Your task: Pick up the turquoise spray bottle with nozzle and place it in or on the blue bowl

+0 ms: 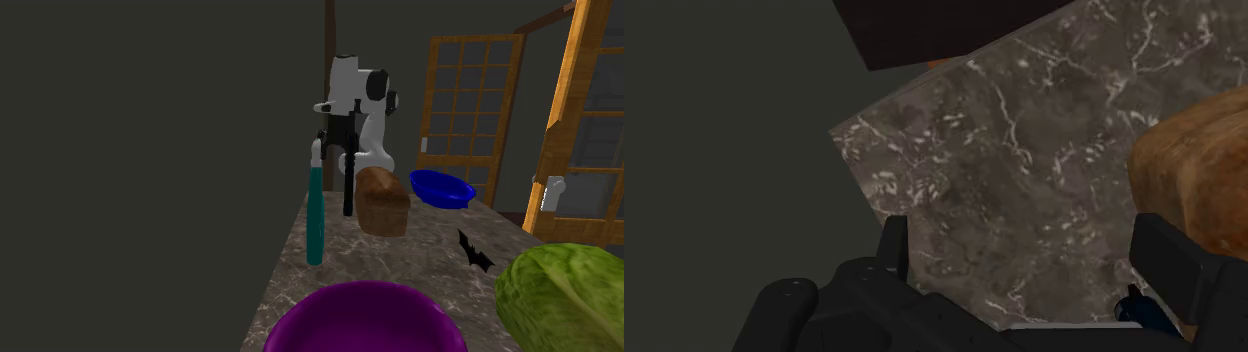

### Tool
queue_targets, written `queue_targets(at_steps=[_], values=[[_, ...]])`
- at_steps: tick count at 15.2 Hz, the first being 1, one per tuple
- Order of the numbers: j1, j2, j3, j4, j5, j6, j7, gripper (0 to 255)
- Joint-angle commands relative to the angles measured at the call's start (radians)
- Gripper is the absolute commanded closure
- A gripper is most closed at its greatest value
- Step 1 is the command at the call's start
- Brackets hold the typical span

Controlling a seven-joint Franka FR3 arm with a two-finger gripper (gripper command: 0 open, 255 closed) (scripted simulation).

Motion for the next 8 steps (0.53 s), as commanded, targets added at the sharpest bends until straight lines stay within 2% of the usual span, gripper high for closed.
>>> queue_targets(at_steps=[1,8], values=[[0.000,0.000,0.000,0.000,0.000,0.000,0.000,0],[0.048,0.177,-0.051,0.052,0.020,0.264,-0.099,0]])
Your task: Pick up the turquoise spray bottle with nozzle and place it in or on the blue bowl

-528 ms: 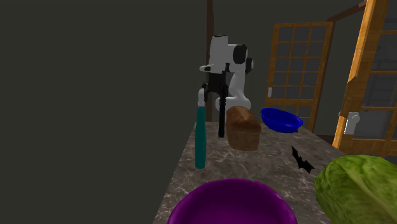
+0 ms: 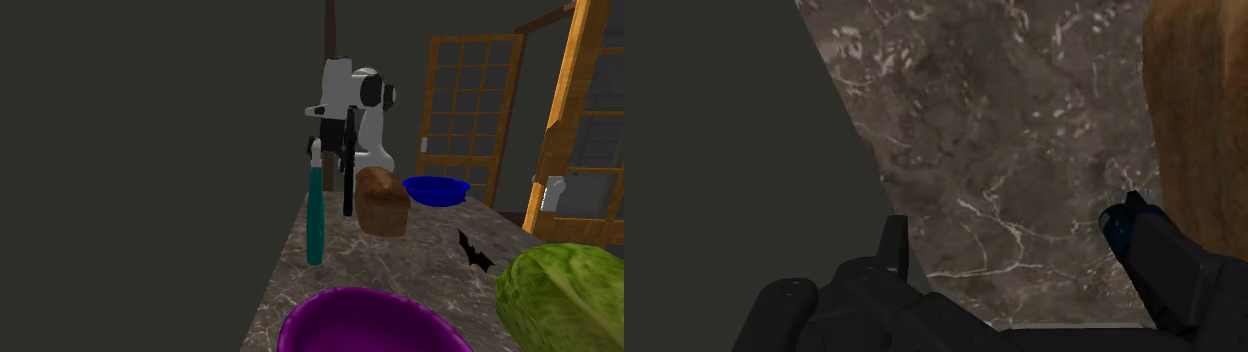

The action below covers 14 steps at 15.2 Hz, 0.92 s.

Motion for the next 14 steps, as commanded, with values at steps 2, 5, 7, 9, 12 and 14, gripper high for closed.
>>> queue_targets(at_steps=[2,5,7,9,12,14], values=[[0.023,0.074,-0.019,0.035,0.018,0.100,-0.047,0],[0.049,0.155,-0.038,0.081,0.043,0.193,-0.098,0],[0.067,0.209,-0.050,0.116,0.065,0.249,-0.134,0],[0.085,0.263,-0.062,0.156,0.090,0.300,-0.173,0],[0.113,0.343,-0.078,0.223,0.136,0.367,-0.237,0],[0.131,0.396,-0.087,0.272,0.172,0.405,-0.282,0]])
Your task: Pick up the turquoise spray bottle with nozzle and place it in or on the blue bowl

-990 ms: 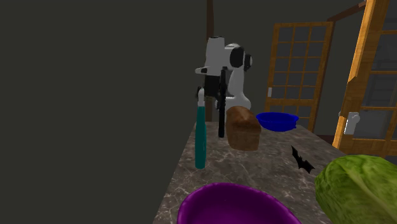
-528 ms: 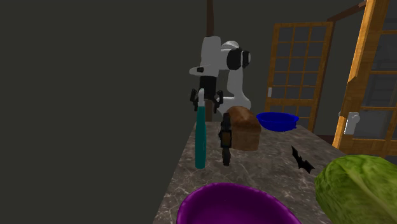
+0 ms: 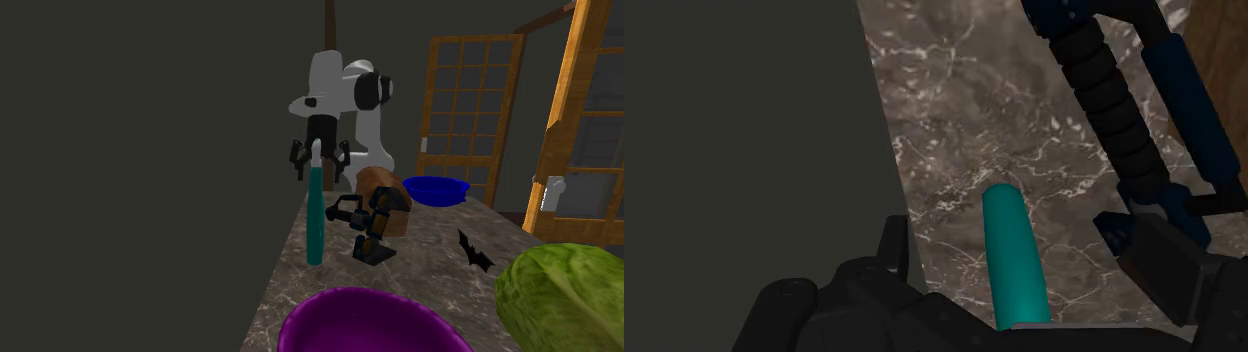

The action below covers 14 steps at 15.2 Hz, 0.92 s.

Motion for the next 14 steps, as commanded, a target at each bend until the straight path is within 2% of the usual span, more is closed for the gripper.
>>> queue_targets(at_steps=[1,6,14], values=[[0.017,0.052,-0.010,0.042,0.038,0.046,-0.050,0],[0.050,0.182,-0.020,0.186,0.147,0.111,-0.174,0],[0.054,0.261,-0.015,0.190,0.182,0.186,-0.198,0]])
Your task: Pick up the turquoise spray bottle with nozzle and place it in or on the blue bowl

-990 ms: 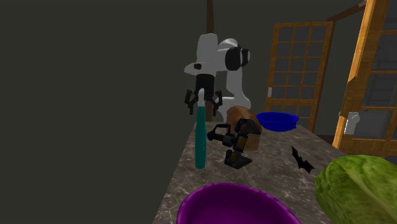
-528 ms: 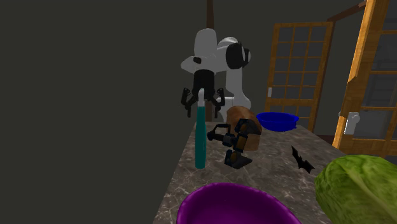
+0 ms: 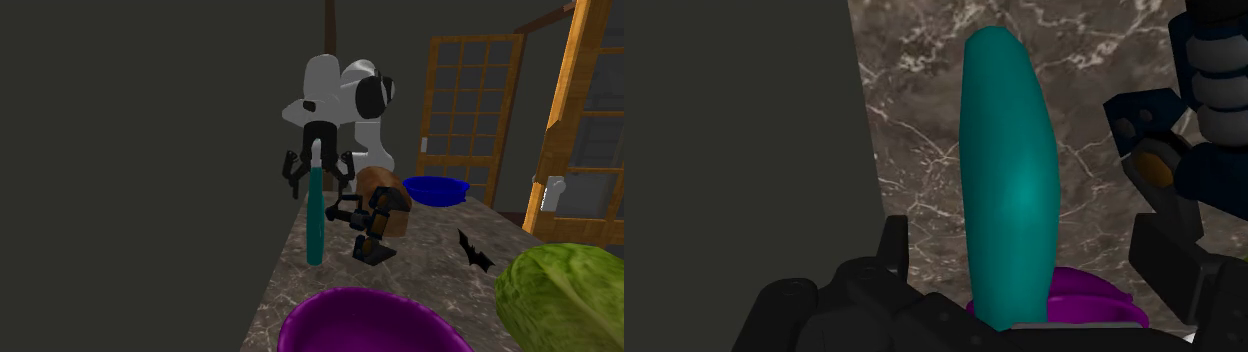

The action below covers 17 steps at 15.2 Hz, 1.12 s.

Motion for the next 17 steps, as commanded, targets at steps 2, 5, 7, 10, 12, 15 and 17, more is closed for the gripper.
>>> queue_targets(at_steps=[2,5,7,10,12,15,17], values=[[0.000,0.012,0.000,0.000,0.006,0.012,-0.005,0],[0.000,0.012,0.000,0.000,0.006,0.012,-0.005,0],[0.000,0.012,0.000,0.000,0.006,0.012,-0.005,0],[0.000,0.012,0.000,0.000,0.006,0.012,-0.005,255],[0.000,0.012,0.000,0.000,0.006,0.012,-0.005,255],[0.000,0.012,0.000,0.000,0.006,0.012,-0.005,255],[0.000,0.012,0.000,0.000,0.006,0.012,-0.005,255]])
